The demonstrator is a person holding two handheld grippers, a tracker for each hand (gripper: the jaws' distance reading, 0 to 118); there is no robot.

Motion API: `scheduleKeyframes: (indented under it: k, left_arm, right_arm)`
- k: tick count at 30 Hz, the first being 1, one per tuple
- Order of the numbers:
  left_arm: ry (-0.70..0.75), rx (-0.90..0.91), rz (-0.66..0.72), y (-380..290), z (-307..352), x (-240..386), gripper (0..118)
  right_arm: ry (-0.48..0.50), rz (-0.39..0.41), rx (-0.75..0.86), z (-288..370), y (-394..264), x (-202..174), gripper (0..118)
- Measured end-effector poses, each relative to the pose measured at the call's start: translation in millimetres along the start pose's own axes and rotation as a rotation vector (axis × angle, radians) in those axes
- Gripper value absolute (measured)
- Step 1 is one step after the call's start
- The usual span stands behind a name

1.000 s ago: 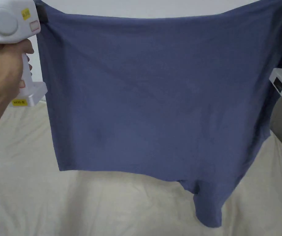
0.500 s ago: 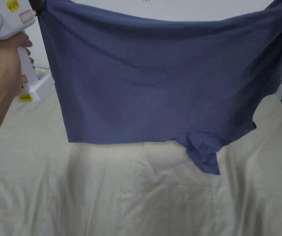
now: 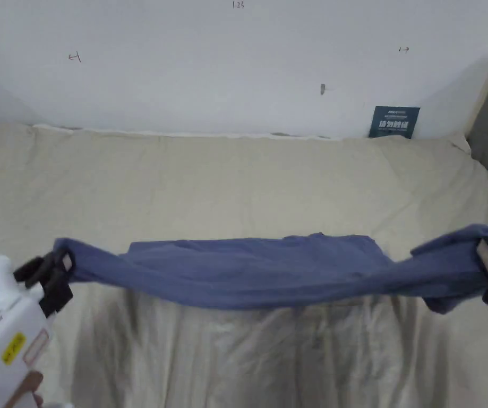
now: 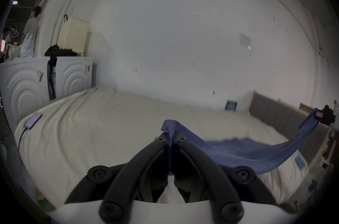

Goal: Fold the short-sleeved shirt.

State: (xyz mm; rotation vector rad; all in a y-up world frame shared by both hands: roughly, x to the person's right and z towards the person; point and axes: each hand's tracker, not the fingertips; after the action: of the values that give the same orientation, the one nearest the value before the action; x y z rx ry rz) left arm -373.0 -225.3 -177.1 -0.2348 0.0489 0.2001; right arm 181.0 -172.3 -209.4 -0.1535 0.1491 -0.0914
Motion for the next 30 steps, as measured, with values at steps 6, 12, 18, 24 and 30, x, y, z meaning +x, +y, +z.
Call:
scheduleKeyframes:
  k: [6,12,18,24,30]
  left_arm:
    - [0.073,-0.235,0.063,-99.3,8.5,-27.9,2]
    - [0.13,-0.379,-0.01,-157.9,-3.2,-18.0,2]
    - [0.186,-0.39,0.115,-181.2,9.7,-31.8,2]
    - [0.246,-0.242,-0.053,-161.6,50.4,-9.0,110]
    - [0.241,-0.038,0.039,-115.8,98.9,10.3,118]
  right_arm:
    - [-0.101,0.031,-0.274,-3.7,-107.4,30.3,0]
    - [-0.124,-0.047,-0.449,-26.0,-173.6,42.8,0]
    - [-0.126,-0.128,-0.478,-24.4,-190.7,52.1,0]
    - [-0.113,0.025,-0.311,18.1,-170.6,37.1,118]
    - [-0.067,0.105,-0.182,66.5,-139.2,10.8,118]
